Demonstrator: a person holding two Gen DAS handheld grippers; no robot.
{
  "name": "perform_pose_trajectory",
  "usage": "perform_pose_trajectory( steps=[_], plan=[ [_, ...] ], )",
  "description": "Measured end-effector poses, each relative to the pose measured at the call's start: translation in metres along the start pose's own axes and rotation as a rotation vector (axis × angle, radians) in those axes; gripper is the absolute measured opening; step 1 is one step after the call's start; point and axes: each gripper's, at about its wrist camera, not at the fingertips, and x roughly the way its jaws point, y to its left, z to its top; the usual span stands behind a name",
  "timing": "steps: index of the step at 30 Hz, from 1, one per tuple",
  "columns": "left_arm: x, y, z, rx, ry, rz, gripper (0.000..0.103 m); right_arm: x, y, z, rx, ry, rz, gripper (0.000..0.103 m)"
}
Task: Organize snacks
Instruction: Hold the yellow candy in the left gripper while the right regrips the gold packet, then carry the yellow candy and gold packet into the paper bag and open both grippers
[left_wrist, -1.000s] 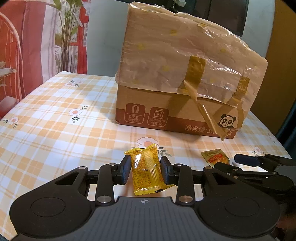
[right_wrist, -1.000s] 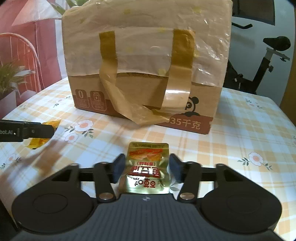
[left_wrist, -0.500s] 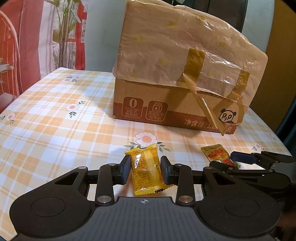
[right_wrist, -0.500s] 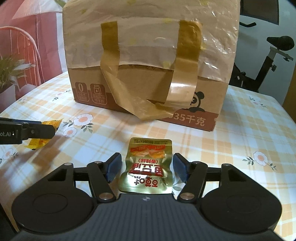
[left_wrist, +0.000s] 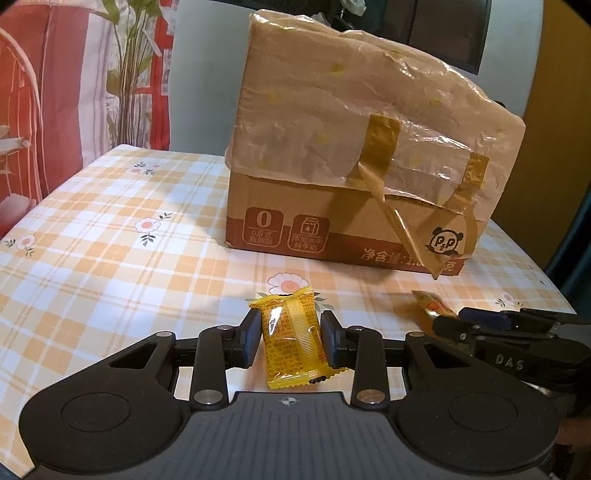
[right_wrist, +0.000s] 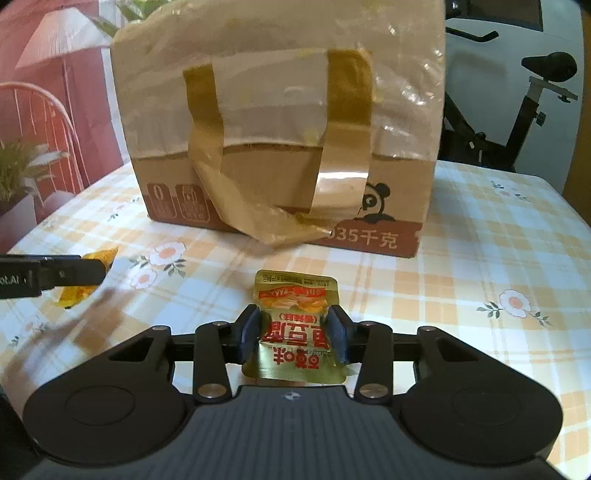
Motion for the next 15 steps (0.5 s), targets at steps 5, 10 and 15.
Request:
perform_pose_trajectory(
  steps=[5, 10, 15],
  plan=[
    [-0.007, -0.003, 0.003, 0.019, -0.017, -0.001, 0.036, -0.016, -0.002, 0.002, 0.007, -0.026, 0.018, 0.039],
    [-0.013, -0.009, 0.005, 0.039, -0.026, -0.007, 0.036, -0.030, -0.009, 0.001, 0.029, -0.052, 0.023, 0.039],
    [-0.025, -0.013, 0.018, 0.062, -0.076, -0.003, 0.036, -0.051, -0.020, 0.007, 0.064, -0.118, 0.023, 0.039]
  ],
)
